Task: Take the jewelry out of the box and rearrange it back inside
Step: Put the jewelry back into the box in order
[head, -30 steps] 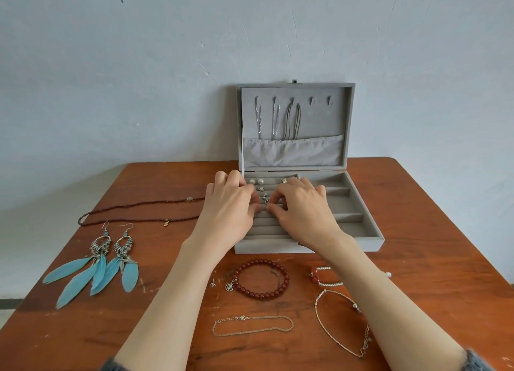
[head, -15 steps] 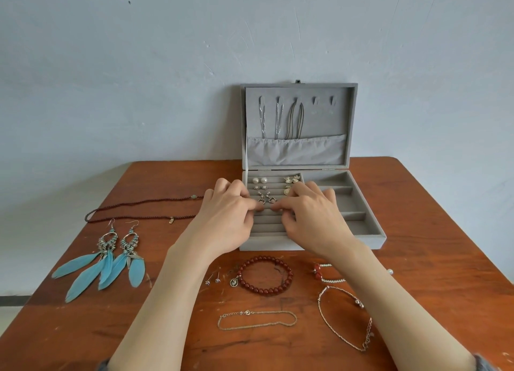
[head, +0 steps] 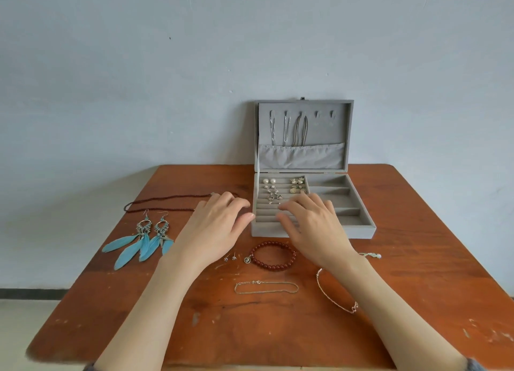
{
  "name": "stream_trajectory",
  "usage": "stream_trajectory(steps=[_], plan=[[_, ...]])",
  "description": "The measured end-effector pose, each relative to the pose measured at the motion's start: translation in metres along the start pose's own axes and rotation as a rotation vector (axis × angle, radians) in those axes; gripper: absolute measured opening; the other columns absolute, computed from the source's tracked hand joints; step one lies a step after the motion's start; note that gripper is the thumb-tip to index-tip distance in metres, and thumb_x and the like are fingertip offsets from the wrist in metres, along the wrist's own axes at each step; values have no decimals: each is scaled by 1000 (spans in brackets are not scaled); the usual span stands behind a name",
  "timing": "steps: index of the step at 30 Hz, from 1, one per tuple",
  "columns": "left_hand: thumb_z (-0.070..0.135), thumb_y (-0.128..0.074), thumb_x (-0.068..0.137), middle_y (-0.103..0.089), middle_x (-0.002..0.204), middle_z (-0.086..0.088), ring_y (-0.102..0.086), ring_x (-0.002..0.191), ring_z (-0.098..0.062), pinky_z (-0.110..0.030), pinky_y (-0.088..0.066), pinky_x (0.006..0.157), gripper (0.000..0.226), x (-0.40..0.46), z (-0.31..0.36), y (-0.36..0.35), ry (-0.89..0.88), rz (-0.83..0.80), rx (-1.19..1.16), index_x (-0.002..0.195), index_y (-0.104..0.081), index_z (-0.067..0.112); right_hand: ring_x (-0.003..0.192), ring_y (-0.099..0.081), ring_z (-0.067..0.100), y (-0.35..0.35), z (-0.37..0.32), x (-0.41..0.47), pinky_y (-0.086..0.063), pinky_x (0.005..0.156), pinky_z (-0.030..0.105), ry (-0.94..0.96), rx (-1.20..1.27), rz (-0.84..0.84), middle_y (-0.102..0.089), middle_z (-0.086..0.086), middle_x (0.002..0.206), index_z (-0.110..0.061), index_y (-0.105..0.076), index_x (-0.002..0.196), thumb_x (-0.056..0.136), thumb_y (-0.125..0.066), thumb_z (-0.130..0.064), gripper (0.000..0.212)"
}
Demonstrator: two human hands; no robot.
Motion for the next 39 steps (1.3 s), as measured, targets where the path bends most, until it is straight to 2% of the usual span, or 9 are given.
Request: stream_trajectory(steps=[7, 10, 15, 18, 20, 23, 26, 29, 39], plan=[[40, -31, 98, -49, 129, 5, -47, 117, -14, -28, -42, 93, 41, -48, -13, 6, 77, -43, -30, 133, -44, 24, 71, -60, 22, 7, -49, -21, -47, 61, 35, 113, 0, 72, -62, -5, 74, -24, -71, 78, 82, -43, -32, 29], [38, -36, 97, -52, 123, 6, -49, 113, -13, -28, -45, 89, 36, -57, -16, 1, 71, -56, -30, 128, -49, 24, 70, -60, 19, -1, -65, -26, -46, 59, 33, 153, -27, 35, -61, -8, 72, -29, -71, 74, 79, -42, -35, 30], [35, -45, 95, -51, 116, 8, -47, 110, -9, -22, -42, 85, 32, -62, -13, -8, 69, -64, -46, 122, -58, 24, 67, -59, 18, -17, -81, -30, -43, 59, 32, 155, 6, -70, -58, -9, 67, -34, -72, 66, 65, -63, -31, 9], [39, -48, 93, -52, 116, 9, -47, 109, -8, -21, -42, 81, 33, -63, -15, -9, 102, -43, -40, 122, -59, 27, 81, -57, 24, -29, -85, -30, -38, 71, 40, 139, 33, -165, -61, -1, 79, -27, -75, 79, 75, -59, -26, 17], [39, -49, 92, -53, 116, 10, -47, 108, -8, -20, -41, 78, 31, -63, -16, -8, 120, -23, -24, 120, -60, 29, 92, -53, 26, -32, -87, -30, -31, 79, 40, 139, 32, -214, -61, 3, 90, -24, -75, 91, 84, -55, -26, 21], [38, -50, 92, -55, 113, 11, -49, 104, -8, -18, -37, 71, 26, -62, -17, -5, 138, 24, -3, 114, -62, 31, 90, -54, 27, -31, -88, -28, -32, 77, 40, 134, 29, -190, -62, 3, 87, -24, -76, 86, 82, -56, -25, 20], [36, -51, 92, -58, 111, 12, -50, 101, -7, -17, -35, 69, 24, -62, -18, -4, 156, 52, 1, 111, -64, 30, 72, -58, 25, -31, -87, -27, -39, 64, 40, 119, 2, -141, -61, -2, 70, -27, -74, 67, 67, -64, -27, 10], [34, -52, 92, -59, 110, 11, -51, 100, -8, -16, -36, 69, 24, -62, -18, -2, 161, 74, -1, 111, -64, 27, 63, -58, 20, -29, -89, -25, -42, 57, 36, 138, -32, -84, -58, -7, 63, -30, -71, 57, 60, -66, -32, 5], [32, -50, 93, -58, 111, 9, -52, 102, -8, -17, -41, 74, 23, -64, -17, -1, 149, 79, -18, 112, -62, 25, 59, -55, 13, -24, -94, -27, -41, 56, 26, 214, -69, -30, -54, -13, 56, -33, -69, 53, 60, -62, -35, 10]])
Point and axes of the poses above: each hand's wrist, its own x-axis towards the middle knuckle, its own y-axis out of the back of the hand, z = x × y, the point moved 10 cm from there along x, towards the middle knuckle
